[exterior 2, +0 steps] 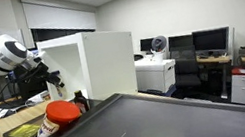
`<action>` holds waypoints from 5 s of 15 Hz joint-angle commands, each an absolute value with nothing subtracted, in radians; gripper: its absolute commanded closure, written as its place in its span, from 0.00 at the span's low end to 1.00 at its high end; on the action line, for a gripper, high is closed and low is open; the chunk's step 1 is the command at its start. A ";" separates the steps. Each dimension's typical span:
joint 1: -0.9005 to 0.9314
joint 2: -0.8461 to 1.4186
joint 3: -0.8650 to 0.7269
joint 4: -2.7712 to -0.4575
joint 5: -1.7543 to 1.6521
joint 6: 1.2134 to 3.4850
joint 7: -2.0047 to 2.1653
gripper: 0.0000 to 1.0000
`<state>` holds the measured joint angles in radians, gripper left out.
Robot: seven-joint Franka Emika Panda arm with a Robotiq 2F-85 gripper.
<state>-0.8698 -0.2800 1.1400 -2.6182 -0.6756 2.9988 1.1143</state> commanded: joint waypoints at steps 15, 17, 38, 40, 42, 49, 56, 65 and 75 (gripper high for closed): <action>-1.092 -0.258 1.352 -2.579 -0.685 3.036 1.129 0.42; -1.121 -0.256 1.378 -2.573 -0.683 3.035 1.128 0.42; -1.388 -0.257 1.642 -2.532 -0.658 3.037 1.117 0.42; -1.399 -0.254 1.653 -2.534 -0.658 3.035 1.114 0.04; -1.409 -0.253 1.661 -2.536 -0.659 3.036 1.113 0.00; -1.428 -0.252 1.663 -2.520 -0.658 3.037 1.116 0.00; -1.417 -0.238 1.640 -2.516 -0.666 3.030 1.108 0.00; -1.354 -0.196 1.573 -2.524 -0.680 2.995 1.086 0.00; -1.139 -0.130 1.393 -2.546 -0.668 2.918 1.046 0.00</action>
<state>-1.2228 -0.1855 1.4704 -2.5329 -0.6704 2.9447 1.0958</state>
